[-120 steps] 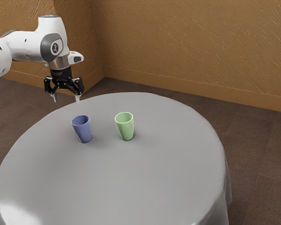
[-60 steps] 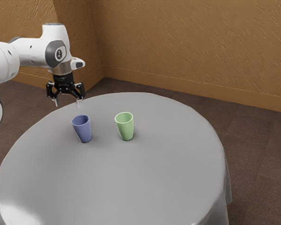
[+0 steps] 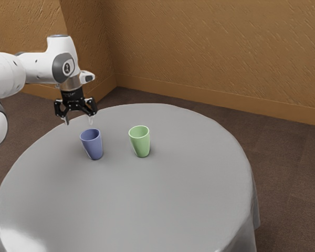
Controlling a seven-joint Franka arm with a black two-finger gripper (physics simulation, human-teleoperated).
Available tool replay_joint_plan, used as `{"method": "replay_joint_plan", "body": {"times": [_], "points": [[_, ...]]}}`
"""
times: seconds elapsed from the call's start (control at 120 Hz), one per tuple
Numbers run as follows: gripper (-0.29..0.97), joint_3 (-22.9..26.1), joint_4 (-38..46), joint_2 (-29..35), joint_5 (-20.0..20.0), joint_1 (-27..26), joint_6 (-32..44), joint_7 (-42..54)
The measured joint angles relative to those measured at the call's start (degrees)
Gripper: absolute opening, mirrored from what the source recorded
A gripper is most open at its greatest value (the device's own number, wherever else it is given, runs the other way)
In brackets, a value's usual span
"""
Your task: Place the left cup onto the right cup
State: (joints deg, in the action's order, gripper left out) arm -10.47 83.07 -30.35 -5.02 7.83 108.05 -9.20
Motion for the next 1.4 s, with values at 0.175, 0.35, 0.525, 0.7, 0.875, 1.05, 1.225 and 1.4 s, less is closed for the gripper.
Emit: {"method": "replay_joint_plan", "body": {"times": [0.175,0.35,0.525,0.7,0.875,1.05,1.225,1.4], "points": [[0.68,0.0,0.1,-0.9,-0.3,0.6,1.0,-0.2],[0.68,0.0,0.0,-1.6,-0.4,0.9,1.6,-0.3],[0.68,0.1,0.2,-2.1,-0.4,1.0,2.1,-0.4],[0.68,0.1,0.6,-1.9,-0.4,0.9,2.7,-0.5],[0.68,0.1,2.2,-1.6,-1.0,0.8,3.4,-0.6],[0.68,0.1,3.2,-1.5,-1.2,0.8,4.7,-0.7],[0.68,0.1,3.9,-1.6,-1.3,0.8,5.3,-0.7],[0.68,0.1,4.0,-1.7,-1.3,0.8,5.6,-0.8]]}}
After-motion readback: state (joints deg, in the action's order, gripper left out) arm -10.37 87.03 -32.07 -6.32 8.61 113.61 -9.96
